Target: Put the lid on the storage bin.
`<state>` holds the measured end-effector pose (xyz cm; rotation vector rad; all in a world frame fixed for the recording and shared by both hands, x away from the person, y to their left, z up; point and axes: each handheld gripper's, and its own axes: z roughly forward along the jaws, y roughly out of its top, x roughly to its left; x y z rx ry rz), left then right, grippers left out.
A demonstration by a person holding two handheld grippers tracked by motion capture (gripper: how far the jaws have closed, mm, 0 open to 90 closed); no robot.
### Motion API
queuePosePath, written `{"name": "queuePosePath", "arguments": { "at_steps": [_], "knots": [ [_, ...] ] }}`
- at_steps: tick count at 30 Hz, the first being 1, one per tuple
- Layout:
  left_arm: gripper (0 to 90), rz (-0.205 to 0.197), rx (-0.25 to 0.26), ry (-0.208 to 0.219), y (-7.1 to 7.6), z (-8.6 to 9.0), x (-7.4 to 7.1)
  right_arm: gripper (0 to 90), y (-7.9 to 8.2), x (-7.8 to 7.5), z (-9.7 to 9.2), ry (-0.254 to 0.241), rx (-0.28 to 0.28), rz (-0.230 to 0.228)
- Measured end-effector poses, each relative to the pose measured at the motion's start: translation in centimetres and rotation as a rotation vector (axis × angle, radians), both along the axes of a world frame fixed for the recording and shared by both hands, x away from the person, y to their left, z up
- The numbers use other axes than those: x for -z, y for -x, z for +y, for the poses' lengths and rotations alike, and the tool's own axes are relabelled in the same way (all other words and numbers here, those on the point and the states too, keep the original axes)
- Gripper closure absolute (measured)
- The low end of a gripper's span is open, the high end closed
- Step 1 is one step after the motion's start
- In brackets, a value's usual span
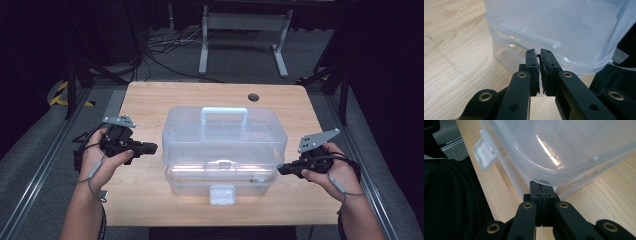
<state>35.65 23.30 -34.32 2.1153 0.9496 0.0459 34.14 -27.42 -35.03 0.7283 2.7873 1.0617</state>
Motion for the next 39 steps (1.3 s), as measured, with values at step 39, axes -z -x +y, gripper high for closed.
{"name": "queuePosePath", "arguments": {
  "at_steps": [39],
  "knots": [
    [85.4,0.004,0.0,0.001,-0.7,0.0,0.1,90.0,0.1,1.4,0.7,0.121,-0.034,0.065]
  ]
}}
